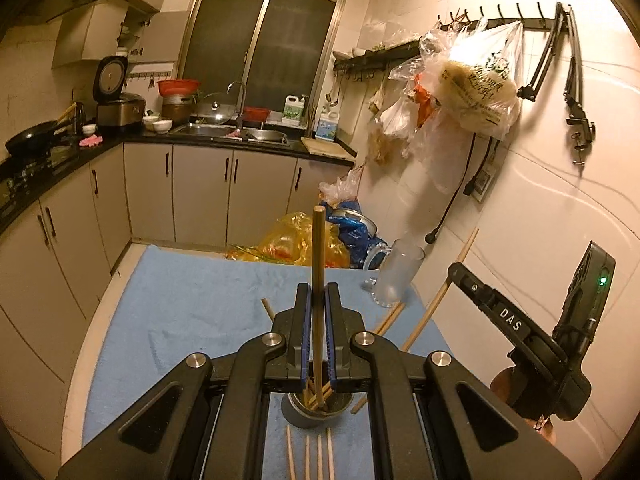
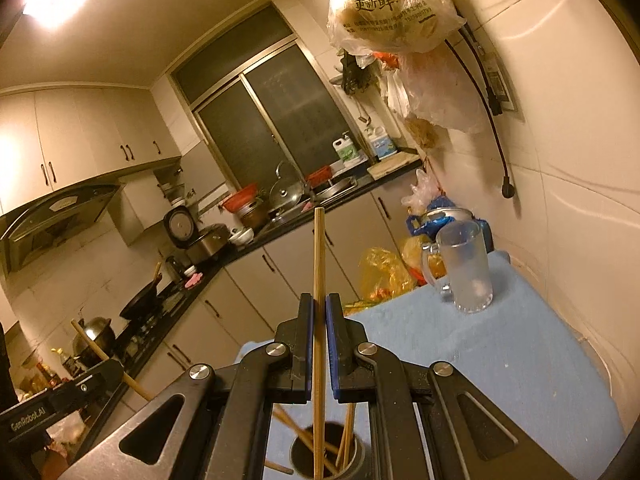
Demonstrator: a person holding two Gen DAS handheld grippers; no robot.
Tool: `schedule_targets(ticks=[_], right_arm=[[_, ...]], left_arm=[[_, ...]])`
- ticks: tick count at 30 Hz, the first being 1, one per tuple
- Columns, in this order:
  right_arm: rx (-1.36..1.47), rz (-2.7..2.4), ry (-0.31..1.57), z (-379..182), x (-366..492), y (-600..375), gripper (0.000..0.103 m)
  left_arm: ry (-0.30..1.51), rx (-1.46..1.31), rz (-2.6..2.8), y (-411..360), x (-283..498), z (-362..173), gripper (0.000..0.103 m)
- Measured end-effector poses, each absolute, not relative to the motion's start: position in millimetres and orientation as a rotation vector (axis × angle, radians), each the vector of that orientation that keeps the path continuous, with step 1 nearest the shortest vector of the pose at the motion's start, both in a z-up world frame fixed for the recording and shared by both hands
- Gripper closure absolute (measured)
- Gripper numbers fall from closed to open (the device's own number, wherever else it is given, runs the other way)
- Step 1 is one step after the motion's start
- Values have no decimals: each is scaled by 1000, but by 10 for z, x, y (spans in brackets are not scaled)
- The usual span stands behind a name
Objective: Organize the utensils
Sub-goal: 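Lower the left gripper's chopstick into the grey cup while the right gripper lowers its own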
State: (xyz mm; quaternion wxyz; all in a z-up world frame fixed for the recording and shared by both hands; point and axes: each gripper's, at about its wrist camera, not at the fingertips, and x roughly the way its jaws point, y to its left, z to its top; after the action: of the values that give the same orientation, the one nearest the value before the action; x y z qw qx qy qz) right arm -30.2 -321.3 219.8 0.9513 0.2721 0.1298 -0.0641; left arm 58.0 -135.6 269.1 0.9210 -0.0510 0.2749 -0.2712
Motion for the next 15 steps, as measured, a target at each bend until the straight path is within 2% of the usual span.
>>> schedule_targets(ticks=[15], right_arm=[[548,-148,350,1696,-3,-3155,97]], left_arm=[[677,-109,-570,-1437,860,2100,97]])
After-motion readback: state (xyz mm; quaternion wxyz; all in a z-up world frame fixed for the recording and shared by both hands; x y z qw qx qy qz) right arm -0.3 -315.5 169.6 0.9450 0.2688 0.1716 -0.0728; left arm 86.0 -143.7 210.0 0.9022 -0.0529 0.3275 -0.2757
